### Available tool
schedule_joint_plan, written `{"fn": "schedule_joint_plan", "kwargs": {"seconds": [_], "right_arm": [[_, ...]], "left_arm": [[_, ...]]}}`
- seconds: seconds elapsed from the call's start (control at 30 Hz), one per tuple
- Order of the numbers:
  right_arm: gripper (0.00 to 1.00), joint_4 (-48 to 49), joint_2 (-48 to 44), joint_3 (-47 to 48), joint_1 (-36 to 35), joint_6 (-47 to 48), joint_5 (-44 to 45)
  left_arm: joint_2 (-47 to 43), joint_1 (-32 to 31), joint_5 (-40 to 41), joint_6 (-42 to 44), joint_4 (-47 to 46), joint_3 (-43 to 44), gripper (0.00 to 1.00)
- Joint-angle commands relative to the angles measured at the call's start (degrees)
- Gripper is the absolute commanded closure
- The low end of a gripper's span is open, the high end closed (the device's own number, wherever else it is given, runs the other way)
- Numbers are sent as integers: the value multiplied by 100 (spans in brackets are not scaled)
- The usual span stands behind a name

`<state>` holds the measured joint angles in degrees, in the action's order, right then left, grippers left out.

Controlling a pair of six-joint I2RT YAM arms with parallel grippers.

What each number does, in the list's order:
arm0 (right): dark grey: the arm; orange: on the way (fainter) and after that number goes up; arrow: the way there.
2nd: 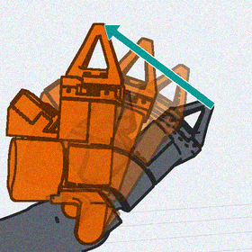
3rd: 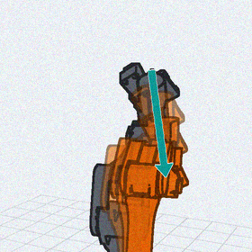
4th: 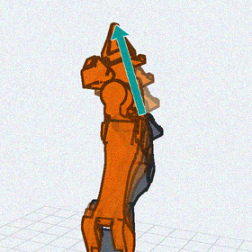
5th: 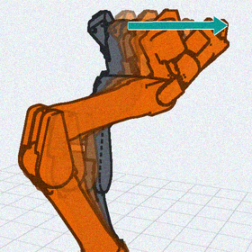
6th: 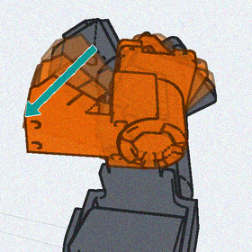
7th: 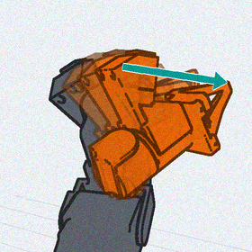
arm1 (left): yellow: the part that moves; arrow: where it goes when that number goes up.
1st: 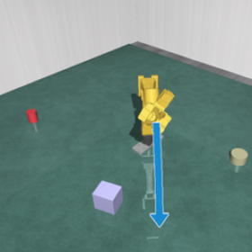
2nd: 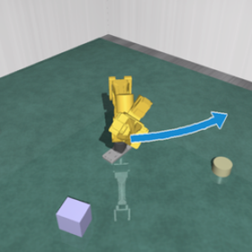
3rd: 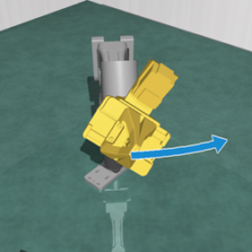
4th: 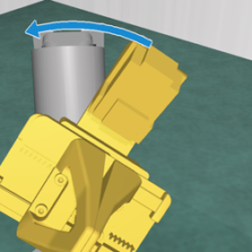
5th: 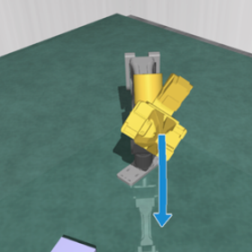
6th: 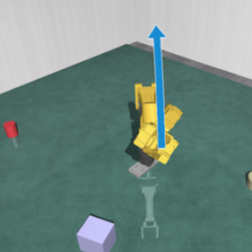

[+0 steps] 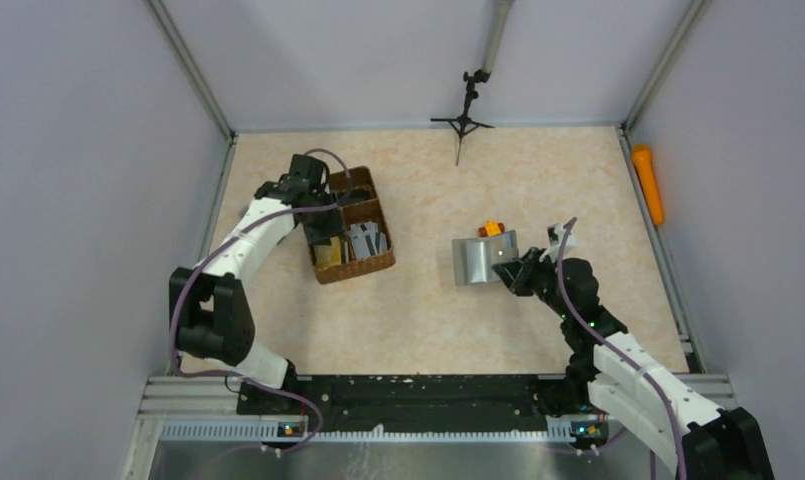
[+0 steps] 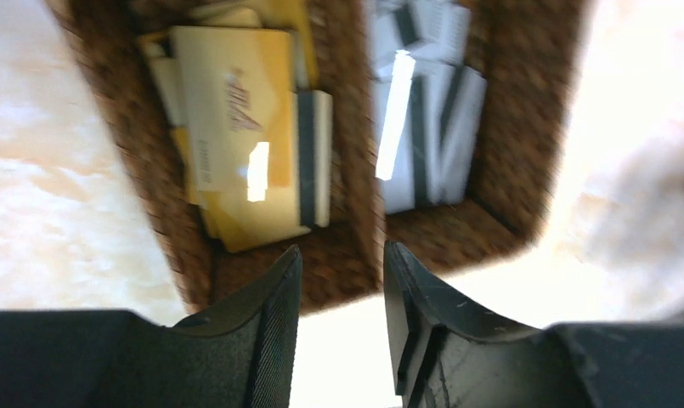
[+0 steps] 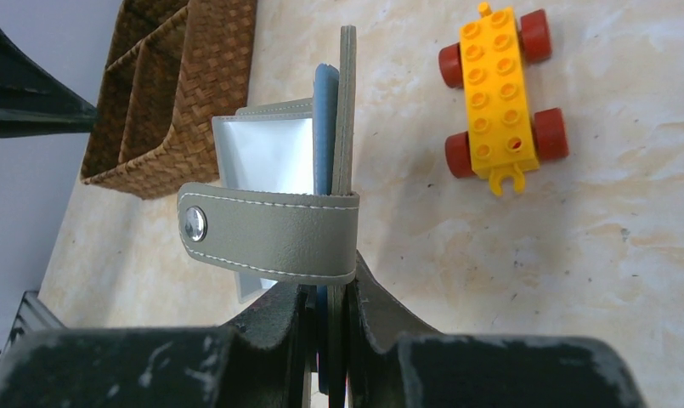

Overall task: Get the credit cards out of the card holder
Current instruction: Place the credit card in the storage box, then remove the credit card from the card holder.

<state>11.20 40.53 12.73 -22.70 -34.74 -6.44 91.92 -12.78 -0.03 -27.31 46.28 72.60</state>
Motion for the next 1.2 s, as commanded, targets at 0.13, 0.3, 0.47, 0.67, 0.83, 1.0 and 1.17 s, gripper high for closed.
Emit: {"fn": "schedule_joint_plan", "kwargs": {"seconds": [0.13,0.3,0.47,0.67,0.83,1.0,1.17], "right_arm": [[100,700,451,282,30,-444,-997],[100,1497,902,255,-7,-1035,-1614],[100,2033,1290,416,-427,-1184,-1798],[100,2522,1285,287,-815,-1469,-1361],[100,2529,1188,290,-933,-1560,-1200],[100,2392,1096,332,-930,-1500,-1055],[100,2167,1024,412,-932,-1356,-913]], "left_arm": [[-1545,-248,-3455,-535,-2668,-1369,35],[-1819,-988,-4062,-1292,-4354,-2050,1],[-1669,-1673,-3697,-1337,-4802,-2034,1],[-1351,-1909,-3490,-1516,-5197,-2161,1],[-1100,-2060,-3232,-1467,-4872,-2180,1],[-1109,-2083,-2914,-1239,-4309,-2165,1],[-1214,-2088,-2708,-1107,-3991,-2193,1]]}}
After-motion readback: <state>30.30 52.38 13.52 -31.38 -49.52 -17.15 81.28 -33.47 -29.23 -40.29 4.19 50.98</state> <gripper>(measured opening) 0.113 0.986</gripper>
